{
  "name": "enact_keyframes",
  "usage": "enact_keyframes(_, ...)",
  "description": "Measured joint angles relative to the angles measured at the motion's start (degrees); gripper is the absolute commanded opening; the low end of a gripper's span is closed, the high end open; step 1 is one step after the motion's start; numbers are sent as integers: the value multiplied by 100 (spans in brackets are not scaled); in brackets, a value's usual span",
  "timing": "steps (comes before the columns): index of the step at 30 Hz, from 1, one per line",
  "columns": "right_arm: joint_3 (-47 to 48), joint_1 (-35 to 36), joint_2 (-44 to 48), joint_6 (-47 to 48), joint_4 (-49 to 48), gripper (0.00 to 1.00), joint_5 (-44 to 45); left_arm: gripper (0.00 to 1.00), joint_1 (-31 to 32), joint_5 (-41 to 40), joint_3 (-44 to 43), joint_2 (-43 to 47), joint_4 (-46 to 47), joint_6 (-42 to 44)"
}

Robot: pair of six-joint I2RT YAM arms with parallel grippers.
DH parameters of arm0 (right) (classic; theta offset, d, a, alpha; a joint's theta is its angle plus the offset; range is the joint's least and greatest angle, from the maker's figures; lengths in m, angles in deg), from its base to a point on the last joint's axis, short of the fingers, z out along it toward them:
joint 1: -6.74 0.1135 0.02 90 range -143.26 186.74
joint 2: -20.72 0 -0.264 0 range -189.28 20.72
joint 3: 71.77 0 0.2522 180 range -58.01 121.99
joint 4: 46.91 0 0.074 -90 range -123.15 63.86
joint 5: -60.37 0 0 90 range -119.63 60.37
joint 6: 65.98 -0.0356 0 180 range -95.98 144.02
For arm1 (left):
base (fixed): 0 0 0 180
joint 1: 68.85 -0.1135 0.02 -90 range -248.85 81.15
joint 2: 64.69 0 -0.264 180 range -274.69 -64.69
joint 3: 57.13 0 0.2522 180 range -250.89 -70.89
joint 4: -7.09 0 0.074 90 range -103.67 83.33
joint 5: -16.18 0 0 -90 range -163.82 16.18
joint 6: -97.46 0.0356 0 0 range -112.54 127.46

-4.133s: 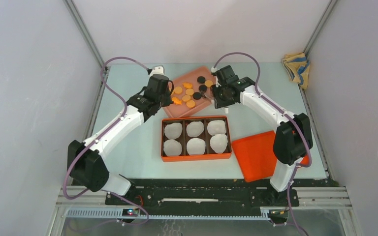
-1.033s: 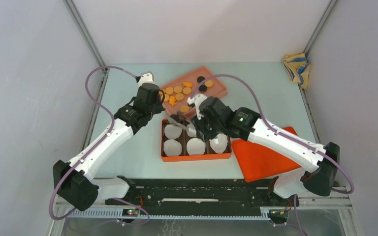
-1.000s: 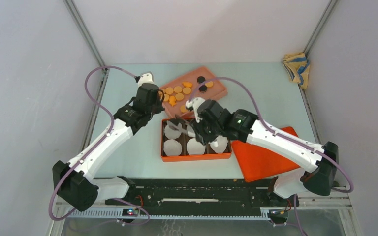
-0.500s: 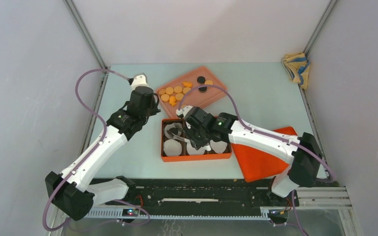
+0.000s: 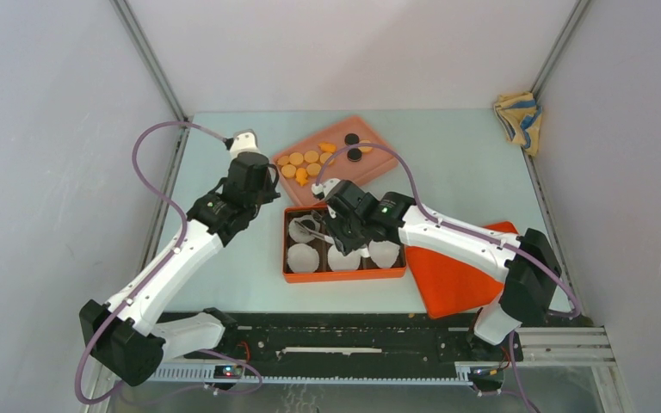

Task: Pack the cookies

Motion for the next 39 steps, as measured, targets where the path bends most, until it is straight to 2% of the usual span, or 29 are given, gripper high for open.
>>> enact_keyframes(3, 28, -7, 15, -4, 9, 54, -15, 1, 0, 26, 0, 0, 0, 0)
enact_keyframes(6, 55, -7, 44, 0, 31, 49, -37, 1, 0, 55, 0, 0, 0, 0)
enact_keyframes(14, 188, -33, 315, 24, 225, 47, 216, 0, 0, 190, 0, 0, 4, -2)
enact_keyframes(22, 892, -660, 691, 116, 70, 46, 428, 0, -2, 326, 0, -4, 26, -37)
enact_keyframes(26, 981, -997, 367, 129, -63, 46, 463, 0, 0, 334, 0, -44, 61, -44)
enact_keyframes(34, 1244, -1777, -992, 129, -229, 45, 302, 0, 0, 328, 0, -90, 59, -46)
enact_keyframes(39, 1432, -2006, -1471, 127, -286, 47, 175, 0, 0, 308, 0, -90, 59, -44)
